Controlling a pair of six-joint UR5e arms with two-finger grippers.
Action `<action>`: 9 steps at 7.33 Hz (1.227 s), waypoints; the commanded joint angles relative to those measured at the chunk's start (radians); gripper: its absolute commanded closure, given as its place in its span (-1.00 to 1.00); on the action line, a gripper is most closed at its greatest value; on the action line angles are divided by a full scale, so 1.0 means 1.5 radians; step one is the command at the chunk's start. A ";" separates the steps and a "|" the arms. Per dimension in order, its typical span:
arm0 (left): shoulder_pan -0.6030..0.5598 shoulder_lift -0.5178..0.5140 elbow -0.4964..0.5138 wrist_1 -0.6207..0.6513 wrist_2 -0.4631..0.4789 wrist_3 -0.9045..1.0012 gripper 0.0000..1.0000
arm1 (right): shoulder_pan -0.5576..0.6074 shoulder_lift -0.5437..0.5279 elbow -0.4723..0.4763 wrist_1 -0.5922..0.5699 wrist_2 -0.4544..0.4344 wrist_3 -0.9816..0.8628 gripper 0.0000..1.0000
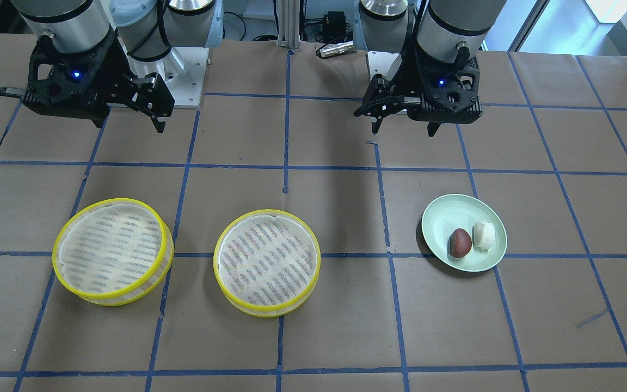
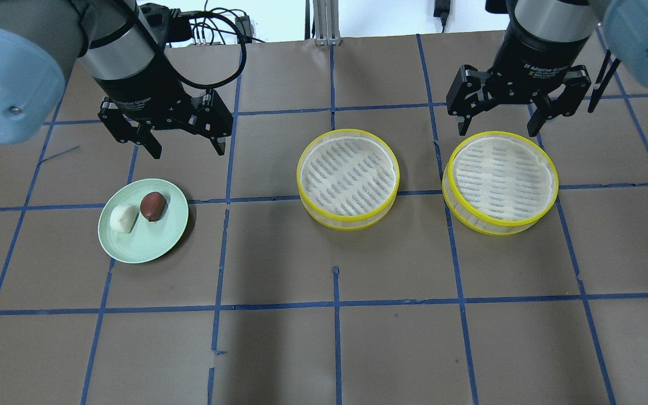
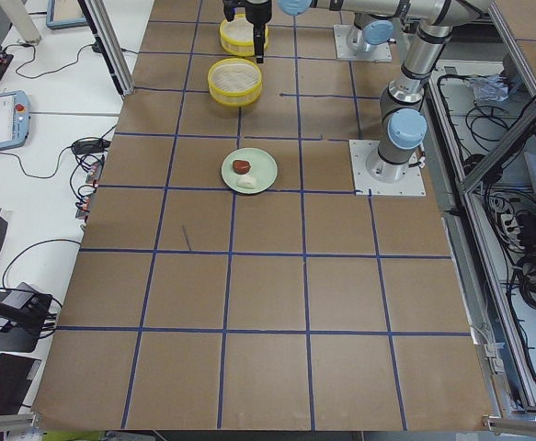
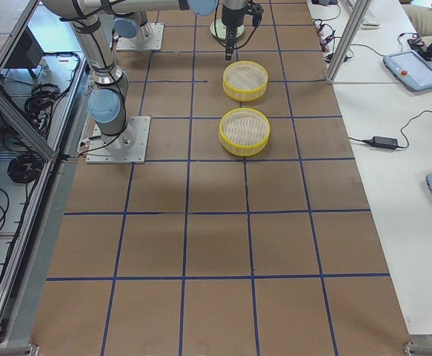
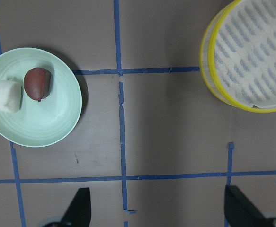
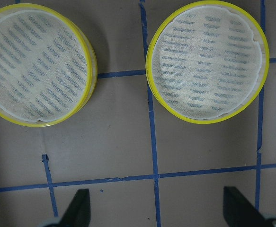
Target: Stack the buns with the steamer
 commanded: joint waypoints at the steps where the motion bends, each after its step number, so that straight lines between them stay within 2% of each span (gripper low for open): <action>1: 0.002 0.000 -0.003 0.001 -0.007 0.002 -1.00 | 0.000 0.001 -0.001 -0.010 -0.002 -0.006 -1.00; 2: 0.006 -0.006 0.001 0.007 -0.003 0.009 -1.00 | 0.000 0.001 0.005 -0.029 -0.002 -0.010 -1.00; 3: 0.045 -0.014 -0.008 0.011 0.010 0.081 -1.00 | 0.000 0.003 0.007 -0.049 0.004 -0.002 -1.00; 4: 0.135 -0.025 -0.018 0.017 0.003 0.154 -1.00 | 0.000 0.005 0.007 -0.057 0.006 -0.002 -1.00; 5: 0.206 -0.067 -0.025 0.050 0.005 0.252 -1.00 | 0.000 0.005 0.007 -0.057 0.006 -0.001 -1.00; 7: 0.274 -0.147 -0.074 0.189 0.006 0.334 -1.00 | 0.000 0.005 0.008 -0.057 0.003 -0.001 -1.00; 9: 0.317 -0.203 -0.165 0.358 0.004 0.408 -1.00 | 0.000 0.005 0.007 -0.057 0.003 0.000 -1.00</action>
